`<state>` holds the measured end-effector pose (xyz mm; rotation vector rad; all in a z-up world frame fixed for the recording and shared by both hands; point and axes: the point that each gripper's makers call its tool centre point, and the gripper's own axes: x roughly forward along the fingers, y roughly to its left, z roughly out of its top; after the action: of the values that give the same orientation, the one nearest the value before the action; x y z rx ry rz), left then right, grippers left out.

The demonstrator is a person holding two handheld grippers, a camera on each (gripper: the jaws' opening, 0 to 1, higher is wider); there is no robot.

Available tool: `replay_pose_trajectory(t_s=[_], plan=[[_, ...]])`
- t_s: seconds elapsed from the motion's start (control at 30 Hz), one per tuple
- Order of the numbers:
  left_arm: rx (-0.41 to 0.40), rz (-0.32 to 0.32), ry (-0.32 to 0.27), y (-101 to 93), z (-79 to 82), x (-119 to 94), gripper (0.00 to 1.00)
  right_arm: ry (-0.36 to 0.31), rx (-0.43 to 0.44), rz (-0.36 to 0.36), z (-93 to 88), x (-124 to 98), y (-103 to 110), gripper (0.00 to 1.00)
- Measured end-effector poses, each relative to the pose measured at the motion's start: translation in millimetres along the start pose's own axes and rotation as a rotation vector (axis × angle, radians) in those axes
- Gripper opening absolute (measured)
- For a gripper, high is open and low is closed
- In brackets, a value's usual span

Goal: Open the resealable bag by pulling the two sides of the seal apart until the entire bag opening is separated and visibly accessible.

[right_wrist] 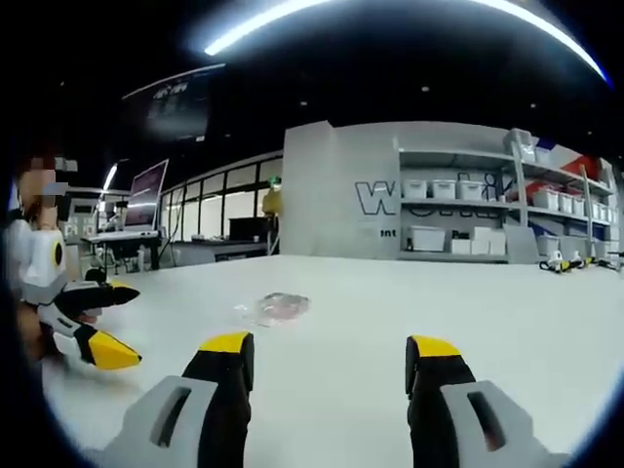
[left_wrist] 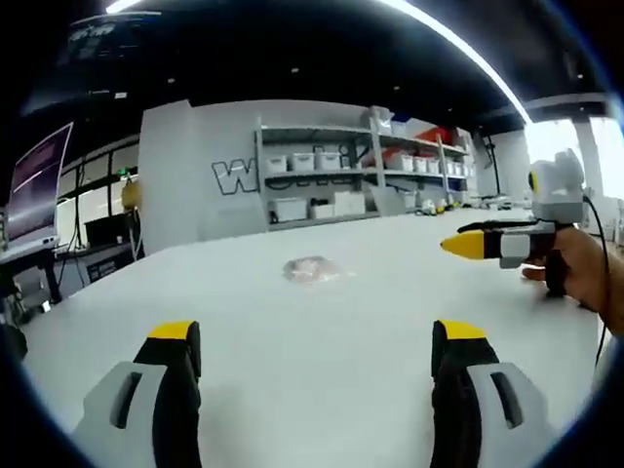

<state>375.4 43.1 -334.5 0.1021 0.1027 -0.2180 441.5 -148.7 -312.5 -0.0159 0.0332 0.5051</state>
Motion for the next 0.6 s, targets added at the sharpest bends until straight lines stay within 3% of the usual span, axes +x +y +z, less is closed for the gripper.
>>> replay_pose_trajectory(t_s=[0.17, 0.3, 0.6], plan=[[-0.004, 0.000, -0.003, -0.5, 0.5, -1, 0.98, -0.048, 0.017, -0.009, 8.0, -4, -3, 0.60], [-0.005, -0.002, -0.003, -0.9, 0.5, -1, 0.98, -0.025, 0.004, 0.000, 4.1, -2, -1, 0.60], [-0.021, -0.006, -0.011, 0.0, 1.6, -3, 0.98, -0.047, 0.026, 0.016, 7.3, -13, 5, 0.61]])
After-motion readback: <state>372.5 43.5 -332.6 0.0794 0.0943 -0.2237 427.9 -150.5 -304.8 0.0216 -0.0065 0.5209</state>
